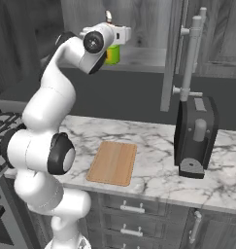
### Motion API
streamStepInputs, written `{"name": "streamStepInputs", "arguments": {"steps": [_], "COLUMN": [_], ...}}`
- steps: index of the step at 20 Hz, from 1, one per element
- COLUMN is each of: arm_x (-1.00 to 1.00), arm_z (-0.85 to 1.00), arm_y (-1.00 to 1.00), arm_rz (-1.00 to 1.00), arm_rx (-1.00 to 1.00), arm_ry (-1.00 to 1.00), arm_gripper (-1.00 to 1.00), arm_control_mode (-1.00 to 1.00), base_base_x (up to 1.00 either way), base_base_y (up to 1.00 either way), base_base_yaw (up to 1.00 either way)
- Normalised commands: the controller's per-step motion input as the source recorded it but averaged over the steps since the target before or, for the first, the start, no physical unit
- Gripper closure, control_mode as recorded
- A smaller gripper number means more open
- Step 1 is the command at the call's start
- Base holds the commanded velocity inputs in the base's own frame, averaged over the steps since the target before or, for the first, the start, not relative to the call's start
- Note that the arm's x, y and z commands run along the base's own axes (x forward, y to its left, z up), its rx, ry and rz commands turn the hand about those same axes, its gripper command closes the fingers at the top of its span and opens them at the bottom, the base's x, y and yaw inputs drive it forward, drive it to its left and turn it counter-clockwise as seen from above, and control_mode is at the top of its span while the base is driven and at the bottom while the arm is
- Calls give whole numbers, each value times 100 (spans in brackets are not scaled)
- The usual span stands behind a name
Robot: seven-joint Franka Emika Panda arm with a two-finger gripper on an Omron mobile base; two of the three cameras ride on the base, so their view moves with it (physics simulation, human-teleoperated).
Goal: Grab the spray bottle from the cabinet, then place it next to the cutting board for sanitizing. Then grab the dish brush from the countertop next to the sink and place it next to the cutting board.
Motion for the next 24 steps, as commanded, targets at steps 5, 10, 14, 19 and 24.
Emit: {"name": "streamStepInputs", "arguments": {"steps": [5,10,14,19,24], "arm_x": [-87,-99,-100,-100,-100], "arm_z": [0,0,0,0,-3], "arm_y": [0,0,0,6,22], "arm_rz": [0,0,-1,-1,0], "arm_rx": [0,0,1,2,9], "arm_ry": [-5,-6,-1,-4,0], "arm_gripper": [100,100,100,100,100], "arm_control_mode": [-100,-100,-100,-100,-100], "base_base_x": [0,0,0,0,0], "base_base_y": [0,0,0,0,0], "base_base_yaw": [0,0,0,0,0]}}
